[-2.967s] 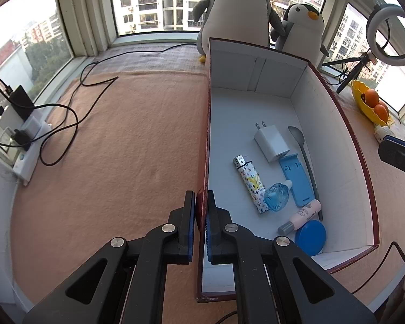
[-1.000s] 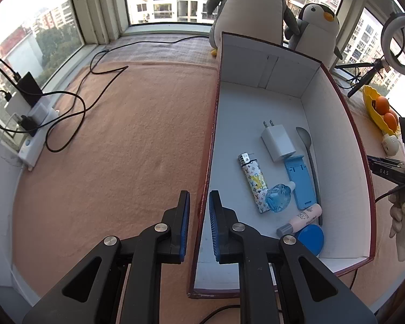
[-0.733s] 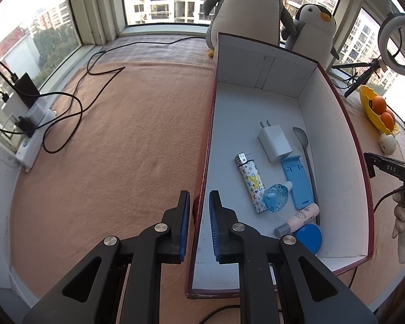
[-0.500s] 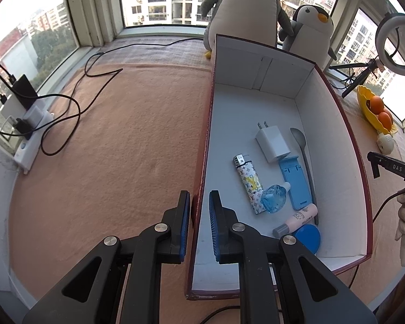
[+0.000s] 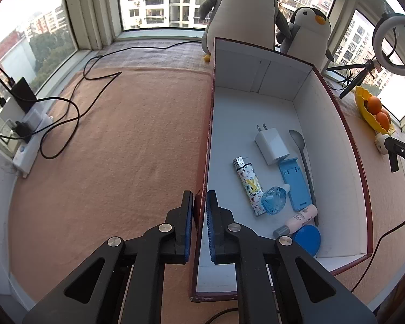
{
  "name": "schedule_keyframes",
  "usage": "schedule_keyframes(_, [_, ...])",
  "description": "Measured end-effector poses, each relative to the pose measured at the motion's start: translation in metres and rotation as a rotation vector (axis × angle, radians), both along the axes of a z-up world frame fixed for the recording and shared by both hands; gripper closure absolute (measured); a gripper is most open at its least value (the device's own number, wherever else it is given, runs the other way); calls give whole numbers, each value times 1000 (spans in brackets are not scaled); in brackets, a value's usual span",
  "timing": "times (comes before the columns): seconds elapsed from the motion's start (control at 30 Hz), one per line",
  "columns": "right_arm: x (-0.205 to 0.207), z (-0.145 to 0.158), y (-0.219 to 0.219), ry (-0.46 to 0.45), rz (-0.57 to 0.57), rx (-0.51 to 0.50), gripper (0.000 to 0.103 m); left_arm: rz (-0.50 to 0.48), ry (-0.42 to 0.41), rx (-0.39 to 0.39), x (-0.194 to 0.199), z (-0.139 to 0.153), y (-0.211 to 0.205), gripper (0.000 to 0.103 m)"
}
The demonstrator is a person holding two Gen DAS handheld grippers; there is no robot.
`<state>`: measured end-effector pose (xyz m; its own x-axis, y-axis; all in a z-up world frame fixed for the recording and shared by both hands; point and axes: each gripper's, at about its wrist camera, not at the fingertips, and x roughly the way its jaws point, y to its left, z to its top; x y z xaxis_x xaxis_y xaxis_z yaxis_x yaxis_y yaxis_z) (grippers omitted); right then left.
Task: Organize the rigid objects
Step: 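Carry the hammer into the box and open the right gripper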
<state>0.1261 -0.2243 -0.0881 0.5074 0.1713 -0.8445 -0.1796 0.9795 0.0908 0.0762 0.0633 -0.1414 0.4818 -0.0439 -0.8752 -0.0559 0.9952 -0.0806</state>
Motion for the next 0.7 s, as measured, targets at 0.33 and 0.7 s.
schedule_keyframes(0.33, [-17,28,60,-42,113,24,88,-8,-22,-7,-2,0,2,97])
schedule_keyframes(0.7, [-27,23,120,-19,200,45,88,-26,-30,-12,-3,0,4,97])
